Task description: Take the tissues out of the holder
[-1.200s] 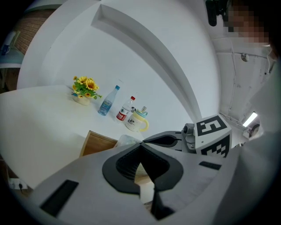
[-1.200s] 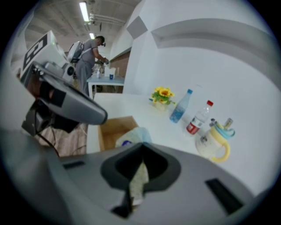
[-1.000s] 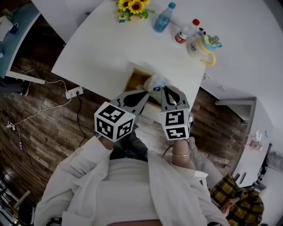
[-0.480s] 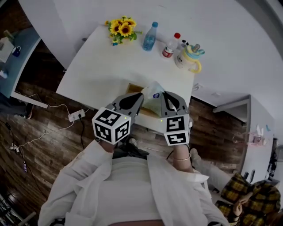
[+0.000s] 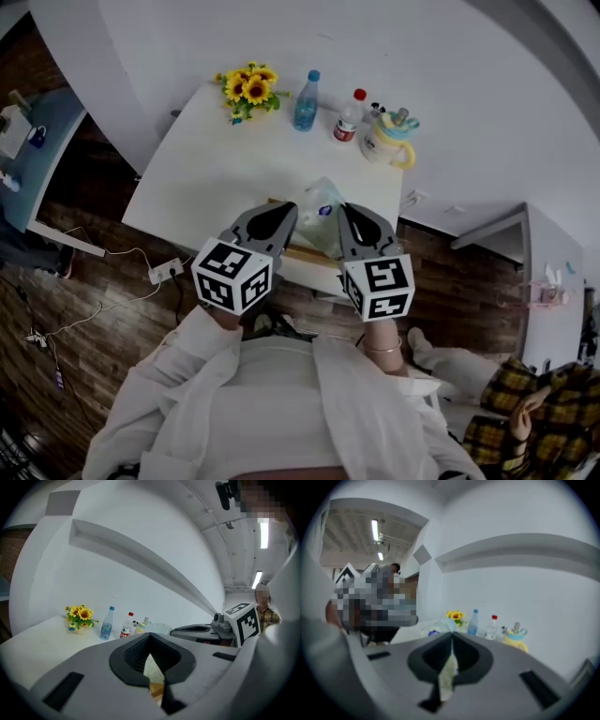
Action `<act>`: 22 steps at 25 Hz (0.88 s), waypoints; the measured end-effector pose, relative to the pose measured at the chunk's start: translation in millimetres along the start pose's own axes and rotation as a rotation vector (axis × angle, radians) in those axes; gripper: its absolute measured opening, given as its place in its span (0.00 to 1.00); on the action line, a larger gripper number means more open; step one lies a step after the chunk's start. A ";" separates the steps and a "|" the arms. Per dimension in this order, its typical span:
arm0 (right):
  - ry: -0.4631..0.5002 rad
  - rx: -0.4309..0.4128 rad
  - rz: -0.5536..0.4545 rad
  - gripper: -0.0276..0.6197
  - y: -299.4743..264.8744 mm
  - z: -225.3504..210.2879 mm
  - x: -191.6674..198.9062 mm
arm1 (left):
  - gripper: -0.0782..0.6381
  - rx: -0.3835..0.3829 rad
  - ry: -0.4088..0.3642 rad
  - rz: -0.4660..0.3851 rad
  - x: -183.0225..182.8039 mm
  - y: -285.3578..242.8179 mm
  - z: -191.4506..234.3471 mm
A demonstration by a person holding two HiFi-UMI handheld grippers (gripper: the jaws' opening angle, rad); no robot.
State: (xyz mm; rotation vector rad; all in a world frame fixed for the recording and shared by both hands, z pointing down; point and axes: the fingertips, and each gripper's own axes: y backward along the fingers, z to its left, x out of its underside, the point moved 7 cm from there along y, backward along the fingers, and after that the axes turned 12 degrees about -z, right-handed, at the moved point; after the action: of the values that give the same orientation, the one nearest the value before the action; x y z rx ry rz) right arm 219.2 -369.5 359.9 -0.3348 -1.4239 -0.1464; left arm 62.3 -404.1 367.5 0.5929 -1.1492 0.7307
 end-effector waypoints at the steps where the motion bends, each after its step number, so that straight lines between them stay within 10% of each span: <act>1: -0.014 0.002 -0.012 0.06 0.3 -1.0 -1.3 | 0.13 0.001 -0.002 -0.005 -1.3 -1.1 0.2; 22: -0.126 -0.024 -0.100 0.06 4.9 6.0 -3.0 | 0.13 -0.037 0.008 -0.051 -6.8 1.9 2.6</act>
State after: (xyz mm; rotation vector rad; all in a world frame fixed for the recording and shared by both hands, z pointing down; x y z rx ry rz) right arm 214.6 -363.3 356.9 -0.2970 -1.5649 -0.2275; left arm 57.7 -406.2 361.9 0.5852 -1.1347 0.6664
